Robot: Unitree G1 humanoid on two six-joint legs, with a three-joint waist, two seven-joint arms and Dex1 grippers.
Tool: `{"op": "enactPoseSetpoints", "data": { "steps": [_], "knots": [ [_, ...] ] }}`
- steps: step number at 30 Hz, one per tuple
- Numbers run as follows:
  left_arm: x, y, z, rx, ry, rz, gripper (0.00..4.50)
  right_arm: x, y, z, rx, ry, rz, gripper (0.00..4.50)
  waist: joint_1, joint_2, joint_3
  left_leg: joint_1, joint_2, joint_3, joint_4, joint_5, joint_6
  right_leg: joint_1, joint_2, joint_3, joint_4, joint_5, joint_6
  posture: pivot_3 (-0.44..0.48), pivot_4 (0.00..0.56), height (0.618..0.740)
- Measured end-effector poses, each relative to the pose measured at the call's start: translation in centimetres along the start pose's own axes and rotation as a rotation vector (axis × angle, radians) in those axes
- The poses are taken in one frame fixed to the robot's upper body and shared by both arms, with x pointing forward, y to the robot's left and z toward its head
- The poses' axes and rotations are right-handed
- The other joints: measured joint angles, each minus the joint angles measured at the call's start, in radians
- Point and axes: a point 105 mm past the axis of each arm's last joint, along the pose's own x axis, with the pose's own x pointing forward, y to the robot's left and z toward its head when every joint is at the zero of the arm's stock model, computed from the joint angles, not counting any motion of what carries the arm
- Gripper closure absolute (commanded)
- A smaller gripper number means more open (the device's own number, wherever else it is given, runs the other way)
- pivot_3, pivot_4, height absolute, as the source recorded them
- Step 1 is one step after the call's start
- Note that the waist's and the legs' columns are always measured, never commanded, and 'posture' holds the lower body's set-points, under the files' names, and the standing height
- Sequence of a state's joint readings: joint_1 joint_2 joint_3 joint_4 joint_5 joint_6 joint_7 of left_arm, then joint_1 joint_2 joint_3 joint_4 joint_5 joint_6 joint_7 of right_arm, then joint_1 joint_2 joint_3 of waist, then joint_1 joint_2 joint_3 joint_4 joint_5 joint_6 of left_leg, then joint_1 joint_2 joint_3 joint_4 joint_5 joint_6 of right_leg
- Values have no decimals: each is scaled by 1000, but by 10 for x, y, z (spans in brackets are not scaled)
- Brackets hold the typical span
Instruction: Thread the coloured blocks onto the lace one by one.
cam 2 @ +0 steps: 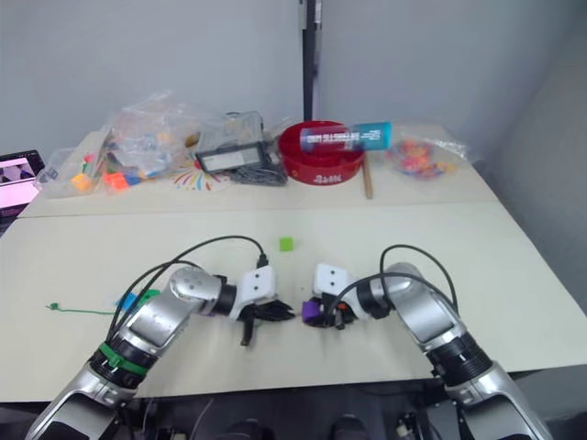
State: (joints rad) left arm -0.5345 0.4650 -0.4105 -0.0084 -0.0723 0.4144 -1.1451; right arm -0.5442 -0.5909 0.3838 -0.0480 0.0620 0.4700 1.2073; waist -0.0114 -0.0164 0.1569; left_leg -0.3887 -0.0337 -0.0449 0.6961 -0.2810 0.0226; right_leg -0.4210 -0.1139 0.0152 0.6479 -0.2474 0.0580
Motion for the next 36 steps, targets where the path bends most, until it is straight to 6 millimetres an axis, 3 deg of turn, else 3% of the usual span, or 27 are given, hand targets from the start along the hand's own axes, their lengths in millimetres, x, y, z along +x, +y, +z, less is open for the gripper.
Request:
{"op": "enactPoseSetpoints", "data": {
  "steps": [14, 25, 36],
  "knots": [
    [2, 3, 7, 25, 73, -6, 4500, 1, 0, 0, 12, -1, -1, 3304, -1, 0, 0, 0, 0, 0, 0, 0, 0, 0, 0, 0, 0, 0, 0, 0, 150, 740],
    [11, 4, 4, 34, 24, -18, 4500, 0, -2, -1, 20, 3, -13, 3304, 4, 0, 0, 2, 0, 0, 1, 0, 0, 2, 0, 0, 0, 0, 0, 0, 150, 740],
    [6, 4, 9, 43, -12, -36, 886, 2, -2, -1, 31, -4, -29, 3304, -1, 0, 0, 2, 0, 0, 1, 0, -1, 1, 0, 0, 0, 0, 0, 0, 150, 740]
  ]
}}
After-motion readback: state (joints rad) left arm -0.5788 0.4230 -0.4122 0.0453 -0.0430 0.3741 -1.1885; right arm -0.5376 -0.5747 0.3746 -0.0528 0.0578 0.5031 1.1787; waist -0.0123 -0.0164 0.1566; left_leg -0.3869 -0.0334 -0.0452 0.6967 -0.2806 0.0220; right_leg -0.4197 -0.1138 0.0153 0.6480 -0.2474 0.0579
